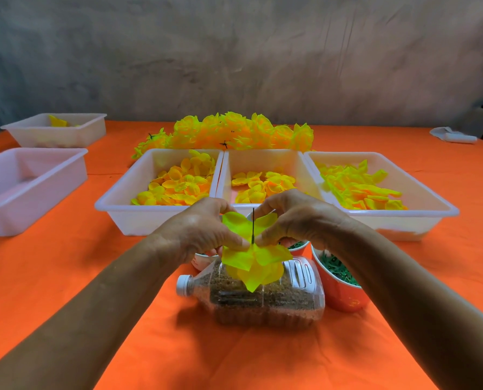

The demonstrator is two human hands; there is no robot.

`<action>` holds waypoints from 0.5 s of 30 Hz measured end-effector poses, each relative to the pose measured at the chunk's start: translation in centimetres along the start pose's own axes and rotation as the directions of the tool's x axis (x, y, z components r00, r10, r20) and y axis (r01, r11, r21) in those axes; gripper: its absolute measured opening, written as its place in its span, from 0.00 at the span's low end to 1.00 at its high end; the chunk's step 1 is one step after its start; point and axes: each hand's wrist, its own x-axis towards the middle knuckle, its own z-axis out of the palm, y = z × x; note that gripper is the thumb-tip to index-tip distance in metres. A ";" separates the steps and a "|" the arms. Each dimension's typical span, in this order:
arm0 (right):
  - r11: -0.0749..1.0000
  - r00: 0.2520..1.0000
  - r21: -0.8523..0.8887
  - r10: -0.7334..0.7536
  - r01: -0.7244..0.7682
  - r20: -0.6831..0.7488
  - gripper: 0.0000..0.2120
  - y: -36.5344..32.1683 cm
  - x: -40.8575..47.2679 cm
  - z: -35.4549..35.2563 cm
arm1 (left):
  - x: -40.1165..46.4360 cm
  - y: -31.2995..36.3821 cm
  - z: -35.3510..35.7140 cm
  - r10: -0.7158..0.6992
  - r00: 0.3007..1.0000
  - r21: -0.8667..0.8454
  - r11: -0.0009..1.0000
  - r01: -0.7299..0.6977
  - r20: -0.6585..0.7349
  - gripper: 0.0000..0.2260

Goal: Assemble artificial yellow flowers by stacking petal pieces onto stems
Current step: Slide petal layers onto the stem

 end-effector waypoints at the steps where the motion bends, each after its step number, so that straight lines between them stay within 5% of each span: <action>1: 1.000 1.000 0.011 0.004 -0.004 0.005 0.20 0.1 0.0 0.0 | 0.0 0.0 0.0 -0.006 1.000 0.002 1.000 0.006 0.008 0.15; 6: 0.999 1.000 0.037 0.027 -0.027 0.001 0.19 0.3 -0.1 0.0 | -0.4 -0.6 -0.1 -0.004 0.999 0.024 1.000 0.005 -0.052 0.22; 9: 0.998 0.999 0.052 0.038 -0.037 -0.009 0.18 0.4 -0.2 0.0 | -1.0 -1.0 -0.1 0.200 0.963 0.200 0.966 -0.163 -0.179 0.28; 12: 0.995 0.999 0.091 0.047 -0.047 0.001 0.17 0.6 -0.5 0.0 | -1.7 -0.9 0.3 0.414 0.892 0.304 0.886 -0.350 -0.180 0.21; 15: 0.990 0.998 0.130 0.056 -0.056 0.009 0.15 0.6 -0.6 -0.1 | -1.8 -0.9 0.8 0.481 0.864 0.272 0.860 -0.431 -0.150 0.10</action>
